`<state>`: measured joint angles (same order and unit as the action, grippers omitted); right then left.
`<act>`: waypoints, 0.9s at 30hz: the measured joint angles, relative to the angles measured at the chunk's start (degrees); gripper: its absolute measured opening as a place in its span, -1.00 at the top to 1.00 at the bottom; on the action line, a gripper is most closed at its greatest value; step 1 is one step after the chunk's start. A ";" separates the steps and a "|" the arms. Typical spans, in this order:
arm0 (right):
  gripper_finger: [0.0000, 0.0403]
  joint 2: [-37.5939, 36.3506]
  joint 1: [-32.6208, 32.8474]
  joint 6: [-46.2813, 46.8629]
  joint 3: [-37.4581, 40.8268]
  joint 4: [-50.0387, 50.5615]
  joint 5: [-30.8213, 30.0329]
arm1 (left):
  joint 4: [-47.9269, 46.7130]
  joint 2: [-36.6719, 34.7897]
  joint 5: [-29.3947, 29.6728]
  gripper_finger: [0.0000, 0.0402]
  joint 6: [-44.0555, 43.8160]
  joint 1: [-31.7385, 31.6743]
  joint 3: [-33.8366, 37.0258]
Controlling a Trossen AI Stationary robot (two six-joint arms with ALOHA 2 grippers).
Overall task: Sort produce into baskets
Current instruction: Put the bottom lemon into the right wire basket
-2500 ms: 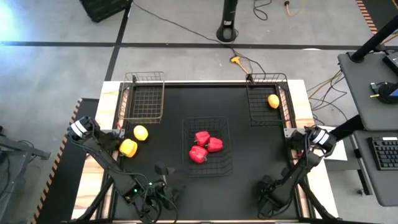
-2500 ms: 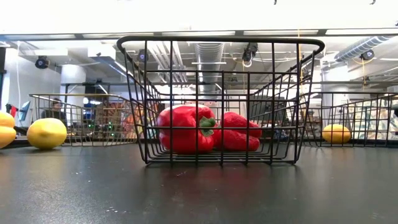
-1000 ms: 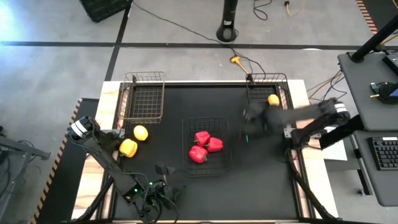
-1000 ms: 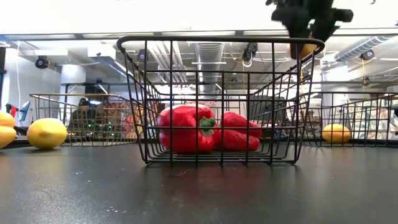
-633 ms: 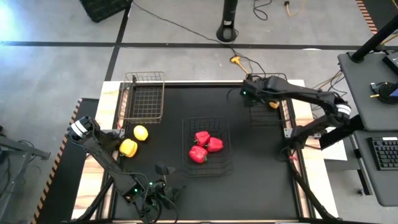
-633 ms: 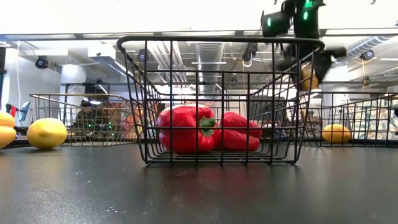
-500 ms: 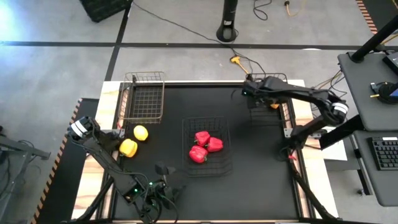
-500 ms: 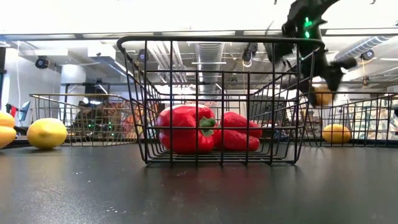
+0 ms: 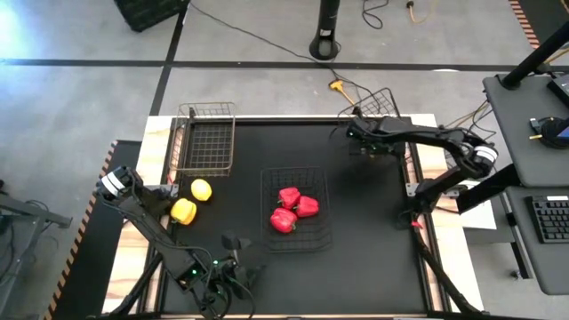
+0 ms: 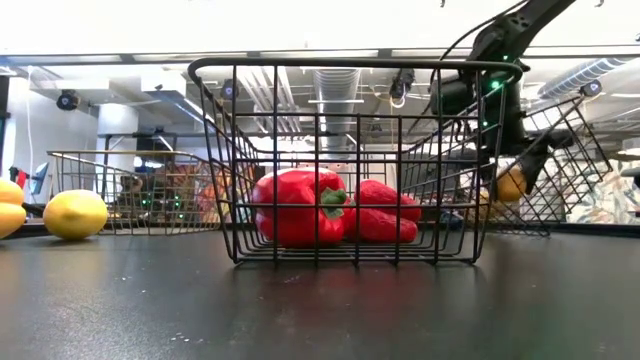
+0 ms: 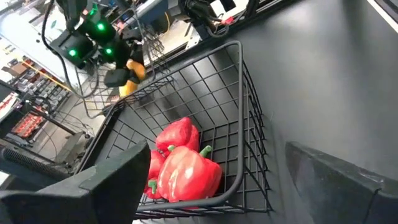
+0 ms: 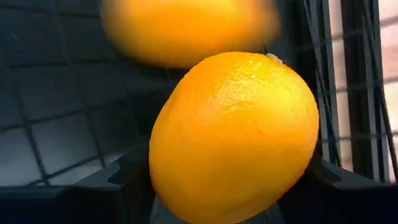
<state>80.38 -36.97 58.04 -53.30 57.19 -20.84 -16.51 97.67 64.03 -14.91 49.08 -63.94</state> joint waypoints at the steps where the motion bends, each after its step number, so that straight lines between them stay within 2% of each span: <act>1: -0.22 0.02 0.02 0.62 0.02 0.43 0.04 | 0.00 0.00 0.00 -0.74 -0.22 0.00 0.00; 13: -0.22 -1.31 -1.36 5.80 0.63 -0.85 -0.10 | -0.13 0.00 -0.11 -0.74 -1.88 0.39 0.00; 21: -0.22 -1.24 -4.11 9.32 5.68 -5.05 5.59 | -0.24 0.00 -0.56 -0.74 -2.15 1.32 0.00; 27: -0.28 -1.95 -4.07 13.75 7.65 -8.59 5.86 | -0.24 0.00 -0.66 -0.74 -2.15 1.62 0.00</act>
<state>78.43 -41.04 71.79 -45.65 48.60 -14.98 -16.75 97.67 63.37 -17.06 50.70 -63.94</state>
